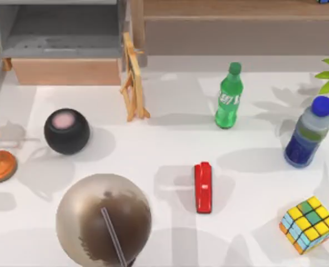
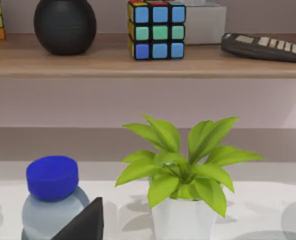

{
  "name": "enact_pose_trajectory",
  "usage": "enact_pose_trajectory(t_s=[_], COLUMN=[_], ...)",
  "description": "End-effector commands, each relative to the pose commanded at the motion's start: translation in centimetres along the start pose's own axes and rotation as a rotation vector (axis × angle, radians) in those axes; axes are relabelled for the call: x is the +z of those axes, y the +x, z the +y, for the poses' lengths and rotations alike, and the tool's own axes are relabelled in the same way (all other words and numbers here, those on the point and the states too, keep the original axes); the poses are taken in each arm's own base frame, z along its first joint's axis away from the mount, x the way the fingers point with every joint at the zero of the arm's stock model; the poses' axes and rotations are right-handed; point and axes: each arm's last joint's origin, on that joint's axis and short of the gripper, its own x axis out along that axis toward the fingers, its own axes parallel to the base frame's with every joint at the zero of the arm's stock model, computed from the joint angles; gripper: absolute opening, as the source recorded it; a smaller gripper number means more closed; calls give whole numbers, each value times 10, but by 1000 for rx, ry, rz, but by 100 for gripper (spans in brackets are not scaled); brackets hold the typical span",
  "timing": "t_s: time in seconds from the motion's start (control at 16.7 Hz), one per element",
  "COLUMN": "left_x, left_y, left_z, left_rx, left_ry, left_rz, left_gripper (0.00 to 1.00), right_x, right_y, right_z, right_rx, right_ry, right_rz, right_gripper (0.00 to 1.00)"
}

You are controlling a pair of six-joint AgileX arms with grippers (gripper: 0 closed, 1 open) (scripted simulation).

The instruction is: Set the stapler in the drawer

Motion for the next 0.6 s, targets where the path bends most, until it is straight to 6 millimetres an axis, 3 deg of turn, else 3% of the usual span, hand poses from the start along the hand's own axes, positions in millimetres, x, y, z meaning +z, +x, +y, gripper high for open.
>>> enact_pose_trajectory(t_s=[0.6], left_x=[0], left_y=[0], left_z=[0], left_rx=[0], left_ry=[0], left_rz=[0], left_gripper=[90], right_x=[0], right_y=[0], right_z=[0], right_rx=[0], right_ry=[0], right_rz=[0], right_gripper=[100])
